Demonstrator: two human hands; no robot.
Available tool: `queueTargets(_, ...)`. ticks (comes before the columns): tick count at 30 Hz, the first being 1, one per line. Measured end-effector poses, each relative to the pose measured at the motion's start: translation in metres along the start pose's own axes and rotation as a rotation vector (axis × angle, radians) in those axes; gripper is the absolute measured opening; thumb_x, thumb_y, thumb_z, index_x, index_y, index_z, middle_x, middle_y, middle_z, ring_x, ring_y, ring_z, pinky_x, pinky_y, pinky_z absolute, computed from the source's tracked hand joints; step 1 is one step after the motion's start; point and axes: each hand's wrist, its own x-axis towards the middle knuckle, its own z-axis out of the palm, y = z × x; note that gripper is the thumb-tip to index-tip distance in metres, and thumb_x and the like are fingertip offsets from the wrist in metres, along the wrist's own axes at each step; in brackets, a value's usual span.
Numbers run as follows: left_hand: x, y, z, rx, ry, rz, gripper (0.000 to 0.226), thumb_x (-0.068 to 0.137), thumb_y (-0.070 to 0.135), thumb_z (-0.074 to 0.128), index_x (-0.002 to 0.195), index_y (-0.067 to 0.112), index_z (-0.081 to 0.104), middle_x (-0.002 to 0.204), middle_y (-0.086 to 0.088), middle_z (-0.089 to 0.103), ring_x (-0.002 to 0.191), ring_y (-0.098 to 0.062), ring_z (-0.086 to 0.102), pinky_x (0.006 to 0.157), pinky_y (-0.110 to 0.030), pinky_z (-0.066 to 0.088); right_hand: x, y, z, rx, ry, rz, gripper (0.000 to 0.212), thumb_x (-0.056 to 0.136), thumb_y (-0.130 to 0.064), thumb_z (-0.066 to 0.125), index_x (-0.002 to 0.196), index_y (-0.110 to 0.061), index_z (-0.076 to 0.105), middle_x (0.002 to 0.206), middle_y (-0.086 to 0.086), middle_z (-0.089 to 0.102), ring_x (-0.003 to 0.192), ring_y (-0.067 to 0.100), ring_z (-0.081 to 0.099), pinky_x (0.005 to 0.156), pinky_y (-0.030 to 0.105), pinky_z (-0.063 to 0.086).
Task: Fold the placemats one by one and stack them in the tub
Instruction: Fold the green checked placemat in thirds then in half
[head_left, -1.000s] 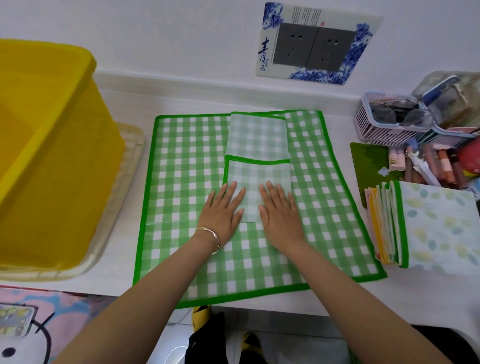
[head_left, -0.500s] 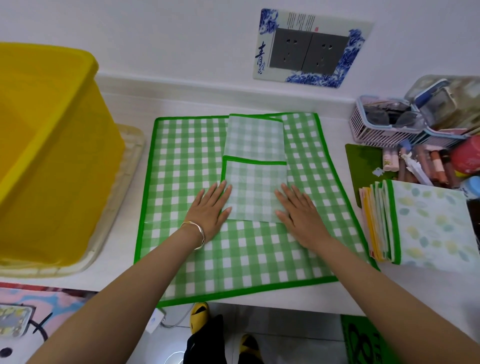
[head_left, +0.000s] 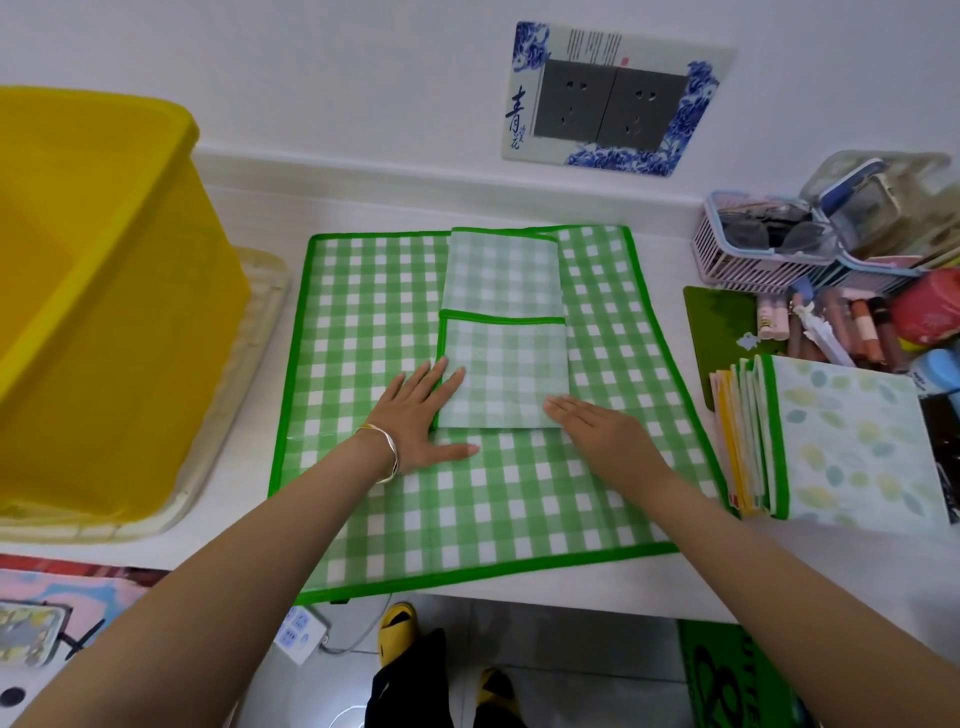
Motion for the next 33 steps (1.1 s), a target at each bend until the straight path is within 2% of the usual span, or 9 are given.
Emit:
queueTargets(3,-0.004,-0.007,-0.006,0.025,0.095,0.078,0.087,0.074,0.075,0.028,0.146,0.037,-0.001,0.157,0.008,-0.001,0.145,-0.017,-0.004,0.114,-0.034,-0.008,-0.005,-0.003,-0.01,0.074,0.051,0.038,0.056,0.069,0.01,0.076,0.121,-0.003,0.061,0.116,0.012,0.066,0.102,0.024,0.066,0.088,0.033,0.051)
queueTargets(5,-0.008,-0.009,-0.009,0.062,0.124,0.13,0.075,0.087,0.047,0.048,0.147,0.034,0.005,0.157,0.006,0.005,0.145,-0.02,0.001,0.114,-0.034,-0.007,-0.012,-0.005,-0.018,0.097,0.077,0.008,0.052,0.072,0.009,0.072,0.121,-0.003,0.06,0.115,0.013,0.066,0.102,0.024,0.067,0.089,0.033,0.051)
queueTargets(8,-0.011,-0.006,-0.01,0.127,0.165,0.199,0.085,0.08,-0.001,0.05,0.147,0.029,0.008,0.157,0.004,0.006,0.145,-0.022,0.002,0.114,-0.035,-0.008,-0.027,-0.012,-0.027,0.124,0.116,-0.105,0.034,0.086,-0.002,0.053,0.119,-0.003,0.061,0.114,0.012,0.067,0.102,0.022,0.066,0.089,0.034,0.052)
queueTargets(11,-0.014,-0.001,-0.006,0.241,0.157,0.288,0.101,0.071,-0.016,0.041,0.146,0.03,-0.007,0.156,0.002,-0.004,0.144,-0.023,-0.009,0.112,-0.035,-0.014,-0.041,-0.017,-0.027,0.124,0.141,-0.224,0.034,0.09,-0.009,0.048,0.121,-0.005,0.059,0.12,0.009,0.064,0.112,0.019,0.061,0.096,0.034,0.049)
queueTargets(14,-0.019,0.002,0.002,0.343,0.07,0.348,0.112,0.068,-0.018,0.037,0.137,0.038,-0.032,0.153,0.004,-0.02,0.139,-0.023,-0.025,0.108,-0.035,-0.023,-0.045,-0.012,-0.021,0.058,0.061,-0.262,0.045,0.09,-0.02,0.049,0.134,-0.011,0.047,0.137,0.006,0.052,0.13,0.02,0.044,0.11,0.036,0.034)
queueTargets(20,-0.037,0.01,0.013,0.404,-0.021,0.537,0.112,0.072,-0.005,0.05,0.137,0.039,-0.03,0.153,0.0,-0.022,0.137,-0.031,-0.027,0.109,-0.044,-0.021,-0.033,-0.003,-0.01,0.033,-0.249,-0.088,0.073,0.088,-0.053,0.042,0.15,-0.03,0.013,0.158,-0.002,0.008,0.146,0.021,-0.001,0.118,0.038,-0.002)
queueTargets(24,-0.043,0.008,0.019,0.376,-0.023,0.534,0.102,0.077,0.01,0.051,0.14,0.041,-0.023,0.154,0.004,-0.021,0.135,-0.035,-0.03,0.108,-0.046,-0.022,-0.034,0.0,0.002,0.036,-0.338,-0.091,0.077,0.088,-0.057,0.045,0.15,-0.035,0.004,0.159,-0.005,0.0,0.145,0.019,-0.012,0.117,0.038,-0.008)
queueTargets(29,-0.036,-0.004,0.024,0.312,0.088,0.406,0.083,0.073,0.028,0.026,0.149,0.027,-0.008,0.157,-0.002,-0.001,0.143,-0.029,-0.002,0.114,-0.051,-0.002,-0.036,0.002,0.005,0.075,-0.334,-0.069,0.075,0.09,-0.053,0.045,0.15,-0.036,0.004,0.158,-0.009,-0.004,0.144,0.016,-0.015,0.116,0.032,-0.011)
queueTargets(33,-0.033,-0.004,0.028,0.255,0.201,0.376,0.078,0.071,0.021,0.024,0.148,0.015,0.015,0.153,-0.007,0.023,0.14,-0.022,0.026,0.115,-0.043,0.016,-0.035,0.003,0.005,0.168,-0.283,-0.005,0.063,0.094,-0.05,0.037,0.149,-0.031,0.012,0.157,-0.011,0.009,0.145,0.009,-0.004,0.118,0.028,-0.002)
